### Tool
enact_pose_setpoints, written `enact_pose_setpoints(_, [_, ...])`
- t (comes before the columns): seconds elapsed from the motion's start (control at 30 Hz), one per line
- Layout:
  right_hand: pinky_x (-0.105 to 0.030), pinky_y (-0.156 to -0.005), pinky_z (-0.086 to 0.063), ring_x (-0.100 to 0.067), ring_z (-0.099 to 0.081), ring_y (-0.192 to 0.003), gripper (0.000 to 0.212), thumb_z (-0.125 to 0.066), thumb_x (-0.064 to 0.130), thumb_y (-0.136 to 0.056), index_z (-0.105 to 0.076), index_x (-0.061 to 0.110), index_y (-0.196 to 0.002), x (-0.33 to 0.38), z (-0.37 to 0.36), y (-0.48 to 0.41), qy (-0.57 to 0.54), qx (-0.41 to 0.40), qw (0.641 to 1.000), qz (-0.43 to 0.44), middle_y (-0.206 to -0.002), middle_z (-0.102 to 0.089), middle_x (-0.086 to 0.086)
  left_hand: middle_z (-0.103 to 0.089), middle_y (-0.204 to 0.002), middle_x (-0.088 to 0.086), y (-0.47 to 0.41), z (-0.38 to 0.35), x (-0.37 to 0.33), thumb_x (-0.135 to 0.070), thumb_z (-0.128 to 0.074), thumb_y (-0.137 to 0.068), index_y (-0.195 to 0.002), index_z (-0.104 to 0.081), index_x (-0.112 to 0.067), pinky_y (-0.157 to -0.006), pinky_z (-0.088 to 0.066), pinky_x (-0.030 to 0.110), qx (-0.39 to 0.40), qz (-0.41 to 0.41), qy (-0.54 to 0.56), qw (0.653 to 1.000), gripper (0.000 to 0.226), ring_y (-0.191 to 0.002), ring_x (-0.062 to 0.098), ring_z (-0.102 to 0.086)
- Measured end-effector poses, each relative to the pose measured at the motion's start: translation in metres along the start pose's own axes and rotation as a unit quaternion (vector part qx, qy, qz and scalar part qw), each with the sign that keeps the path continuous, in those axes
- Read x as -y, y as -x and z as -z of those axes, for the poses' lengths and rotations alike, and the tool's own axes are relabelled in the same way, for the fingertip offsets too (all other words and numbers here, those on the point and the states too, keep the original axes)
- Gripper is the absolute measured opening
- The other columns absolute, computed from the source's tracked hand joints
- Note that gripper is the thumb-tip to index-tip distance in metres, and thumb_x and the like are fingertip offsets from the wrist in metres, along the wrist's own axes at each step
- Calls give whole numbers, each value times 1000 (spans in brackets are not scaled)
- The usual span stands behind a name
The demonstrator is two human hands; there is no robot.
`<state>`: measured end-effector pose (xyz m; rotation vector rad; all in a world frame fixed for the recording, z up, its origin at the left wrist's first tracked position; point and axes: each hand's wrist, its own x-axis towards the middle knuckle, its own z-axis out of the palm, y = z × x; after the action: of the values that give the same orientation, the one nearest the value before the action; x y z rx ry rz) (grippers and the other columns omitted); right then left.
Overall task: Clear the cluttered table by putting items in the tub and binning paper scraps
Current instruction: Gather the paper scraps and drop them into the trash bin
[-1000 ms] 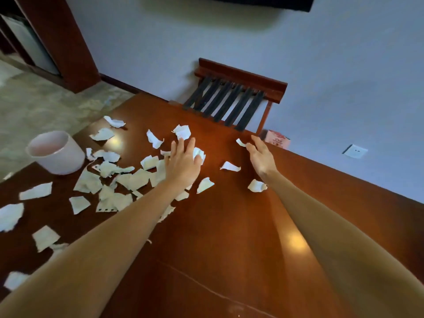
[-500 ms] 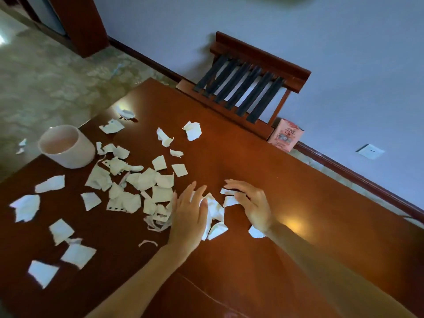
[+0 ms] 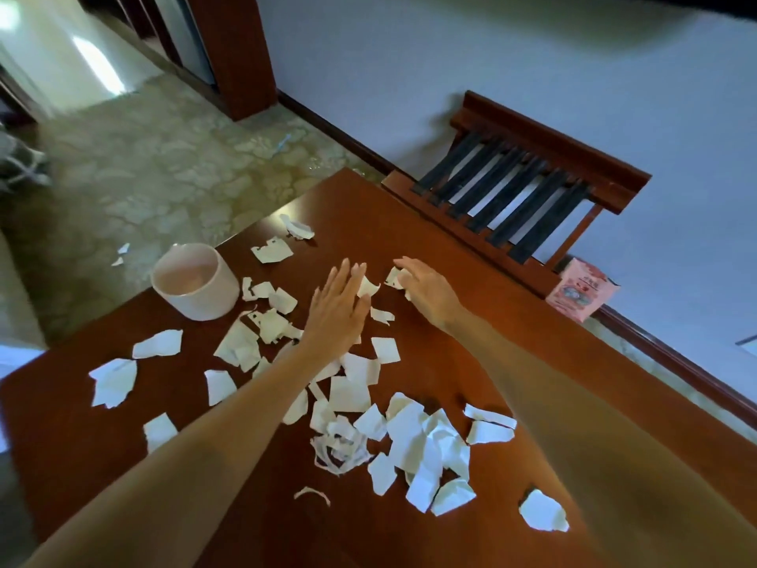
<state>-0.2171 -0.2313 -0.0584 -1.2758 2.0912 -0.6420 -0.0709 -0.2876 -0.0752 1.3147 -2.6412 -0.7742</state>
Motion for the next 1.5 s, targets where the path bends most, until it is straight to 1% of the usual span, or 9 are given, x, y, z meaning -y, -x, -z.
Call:
enact_pose_setpoints(0.13, [-28,-115,-22,-15,-31,-141,39,-32,22,-102,-43,20,-140,-10,-4,25,-62,32,997,29,-149,-41,0,-27,-155,-2,23,-15,12,-36,-15,-98,-147,-29,-19,-118,3,30,18,-62,-46,997,54,-147,10,-13])
enact_pose_setpoints(0.23, [-1,-101,-21,-1,-36,-132,35,-39,19,-101,-52,17,-133,-19,-11,57,-69,44,994,70,-139,-51,3,-34,-152,-1,66,-24,15,-49,2,-84,-144,-35,-15,-114,6,24,21,-107,-15,994,78,-145,10,-19])
enact_pose_setpoints(0.4, [-23,-95,-48,-11,-61,-103,28,-45,2,-94,-68,5,-109,-9,-15,70,-149,-33,986,65,-105,-66,3,-71,-103,13,88,-14,15,-27,-33,-91,-98,-71,-2,-92,-51,39,-145,-99,87,981,46,-97,28,-68])
enact_pose_setpoints(0.5, [-22,-95,-46,-15,-60,-109,29,-43,2,-94,-66,6,-111,12,-16,46,-141,-72,986,51,-112,-67,-2,-63,-97,14,50,19,10,-8,-45,-90,-90,-66,0,-77,-44,17,-222,-16,121,967,23,-92,27,-61])
enact_pose_setpoints(0.63, [-19,-102,-33,-13,-46,-128,33,-42,15,-98,-54,17,-129,33,-23,8,-103,-51,993,10,-136,-53,2,-30,-150,12,-23,50,19,-15,-40,-95,-136,-45,-15,-114,-20,44,-183,106,-22,977,41,-142,31,-18])
enact_pose_setpoints(0.77, [-30,-113,-29,-15,-33,-138,42,-44,21,-98,-40,26,-140,25,-28,-5,-145,-14,989,-22,-149,-37,6,5,-160,4,-79,52,42,-36,-33,-97,-148,-22,-32,-114,6,58,-94,146,-79,982,52,-146,32,14])
enact_pose_setpoints(1.13, [-21,-105,-31,-14,-33,-138,44,-40,9,-99,-41,25,-139,21,-26,2,-240,42,969,-35,-149,-36,5,-11,-160,3,-37,17,53,-32,-28,-102,-148,-26,-28,-119,2,42,-58,40,-78,994,47,-148,23,-3])
enact_pose_setpoints(1.33, [-15,-95,-39,-14,-49,-124,37,-41,-2,-94,-58,10,-124,5,-29,45,-333,26,942,-39,-125,-57,0,-10,-160,-1,43,-13,14,-25,-22,-103,-149,-23,-23,-118,4,27,-12,-16,-16,1000,45,-148,13,-1])
enact_pose_setpoints(1.5, [-20,-89,-40,-18,-56,-106,31,-42,-8,-90,-68,8,-101,-4,-33,77,-336,-24,941,-13,-108,-65,-9,-35,-152,1,96,-9,-13,-24,-31,-102,-140,-44,-17,-114,-26,26,-47,-11,109,993,41,-143,16,-28])
